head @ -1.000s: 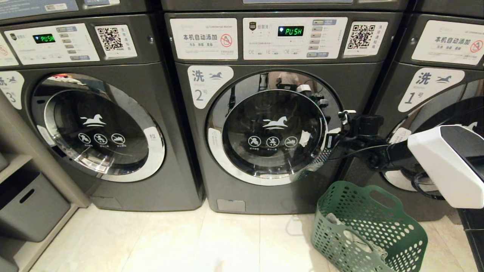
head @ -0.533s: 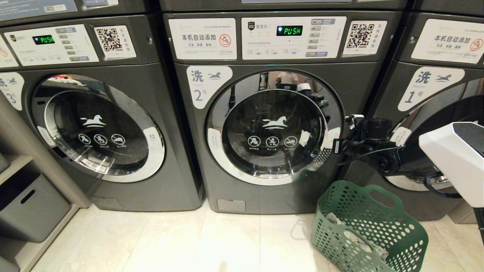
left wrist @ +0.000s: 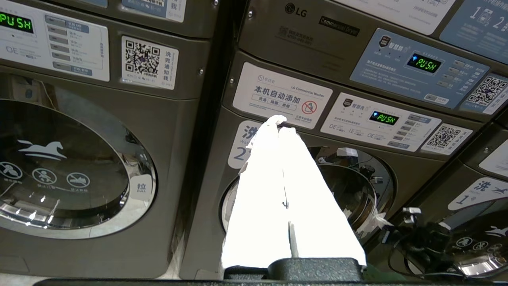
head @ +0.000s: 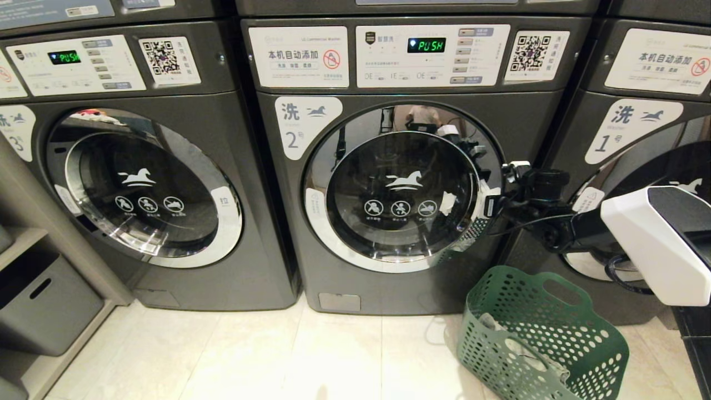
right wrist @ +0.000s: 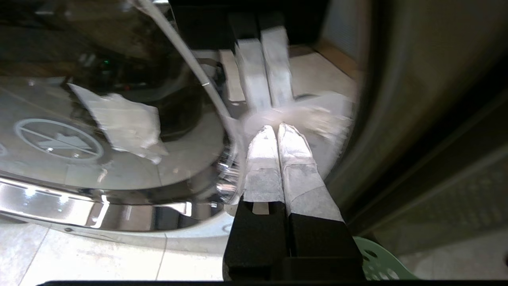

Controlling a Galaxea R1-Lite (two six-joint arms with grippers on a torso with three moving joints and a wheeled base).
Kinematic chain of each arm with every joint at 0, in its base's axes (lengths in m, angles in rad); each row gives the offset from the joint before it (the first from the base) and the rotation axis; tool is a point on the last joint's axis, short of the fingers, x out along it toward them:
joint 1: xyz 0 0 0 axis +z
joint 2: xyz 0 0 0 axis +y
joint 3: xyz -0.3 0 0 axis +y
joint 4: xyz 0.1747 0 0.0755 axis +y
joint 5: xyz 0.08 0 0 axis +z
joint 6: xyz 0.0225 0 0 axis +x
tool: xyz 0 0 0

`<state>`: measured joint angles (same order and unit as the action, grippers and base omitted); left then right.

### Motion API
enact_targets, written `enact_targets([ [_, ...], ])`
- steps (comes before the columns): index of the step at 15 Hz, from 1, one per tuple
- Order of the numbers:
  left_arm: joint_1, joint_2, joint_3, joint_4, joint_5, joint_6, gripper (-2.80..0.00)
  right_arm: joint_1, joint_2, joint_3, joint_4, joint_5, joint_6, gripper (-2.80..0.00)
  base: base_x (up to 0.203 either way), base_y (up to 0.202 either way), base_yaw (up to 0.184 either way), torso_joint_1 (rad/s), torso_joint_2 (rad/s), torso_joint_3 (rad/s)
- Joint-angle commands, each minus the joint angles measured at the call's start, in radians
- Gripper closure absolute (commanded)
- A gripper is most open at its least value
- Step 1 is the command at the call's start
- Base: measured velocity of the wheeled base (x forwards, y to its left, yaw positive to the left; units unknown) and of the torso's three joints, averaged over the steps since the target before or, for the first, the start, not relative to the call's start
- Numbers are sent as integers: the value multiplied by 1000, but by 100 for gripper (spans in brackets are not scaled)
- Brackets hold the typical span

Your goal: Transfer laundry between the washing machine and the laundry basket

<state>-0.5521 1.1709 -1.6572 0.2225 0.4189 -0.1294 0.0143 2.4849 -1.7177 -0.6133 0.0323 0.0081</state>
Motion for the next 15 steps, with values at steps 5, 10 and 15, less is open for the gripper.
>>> enact_targets([
  [5,0,7,5,0,1,-1,0,-12,109,-142,-2,7,1,0,0,0,0,0,0,0],
  [10,0,12,5,0,1,-1,0,-16,112,-134,1,5,2,0,0,0,0,0,0,0],
  [15,0,7,29,-1,-7,-2,0,-3,-361,360,69,45,8,0,0,0,0,5,2,-2],
])
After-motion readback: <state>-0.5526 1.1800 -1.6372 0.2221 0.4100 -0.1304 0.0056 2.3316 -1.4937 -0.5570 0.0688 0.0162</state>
